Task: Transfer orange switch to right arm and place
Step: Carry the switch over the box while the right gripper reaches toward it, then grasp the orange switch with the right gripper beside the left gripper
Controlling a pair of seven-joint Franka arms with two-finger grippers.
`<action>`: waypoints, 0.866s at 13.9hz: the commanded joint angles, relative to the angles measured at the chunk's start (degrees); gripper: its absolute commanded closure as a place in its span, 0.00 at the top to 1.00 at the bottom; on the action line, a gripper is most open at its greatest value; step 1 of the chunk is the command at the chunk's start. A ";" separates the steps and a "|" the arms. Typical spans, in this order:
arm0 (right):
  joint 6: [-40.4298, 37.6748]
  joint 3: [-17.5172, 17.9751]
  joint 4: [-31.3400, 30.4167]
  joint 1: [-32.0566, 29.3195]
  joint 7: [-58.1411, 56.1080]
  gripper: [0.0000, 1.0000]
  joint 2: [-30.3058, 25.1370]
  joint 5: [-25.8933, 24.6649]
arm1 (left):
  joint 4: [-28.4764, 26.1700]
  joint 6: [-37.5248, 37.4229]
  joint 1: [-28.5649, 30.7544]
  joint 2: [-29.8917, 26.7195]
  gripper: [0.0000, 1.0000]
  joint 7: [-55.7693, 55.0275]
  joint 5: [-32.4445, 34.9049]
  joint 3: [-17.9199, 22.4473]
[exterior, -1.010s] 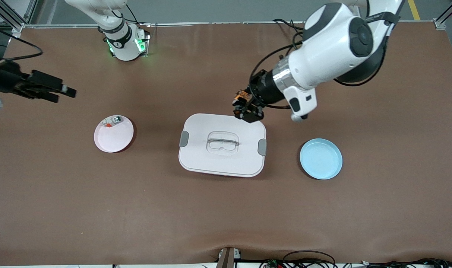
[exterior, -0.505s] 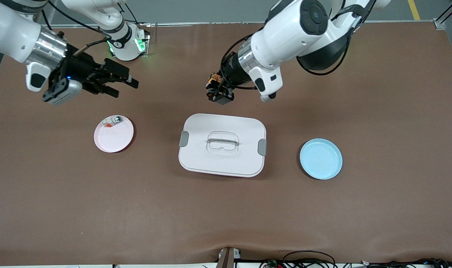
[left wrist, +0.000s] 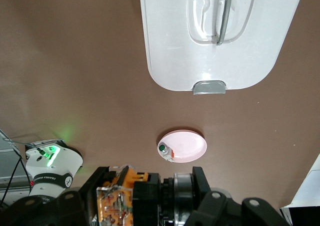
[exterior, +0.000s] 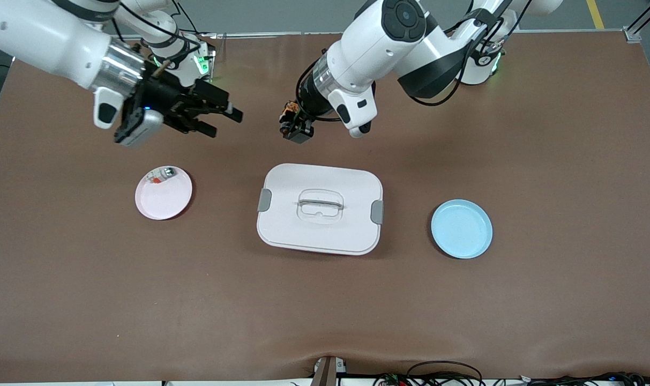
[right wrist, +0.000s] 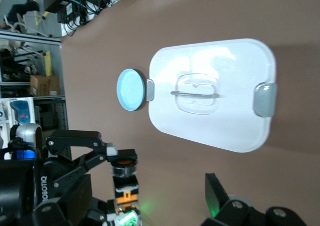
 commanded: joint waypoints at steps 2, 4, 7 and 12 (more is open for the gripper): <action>9.75 -0.72 -6.60 5.93 0.96 1.00 -2.00 5.96 | 0.65 0.57 -0.37 0.05 0.40 -1.64 1.27 0.28; 15.38 -0.63 -9.16 9.09 0.96 1.00 -2.08 8.78 | 0.74 0.57 -0.37 0.05 0.40 -1.64 1.27 0.37; 17.77 -0.72 -9.34 10.96 0.87 1.00 -1.82 9.67 | 0.74 0.57 -0.37 0.04 0.40 -1.64 1.27 0.37; 18.56 -0.72 -10.47 11.66 -0.18 1.00 -1.82 9.67 | 0.65 0.57 -0.28 -0.13 0.40 -1.56 1.27 0.37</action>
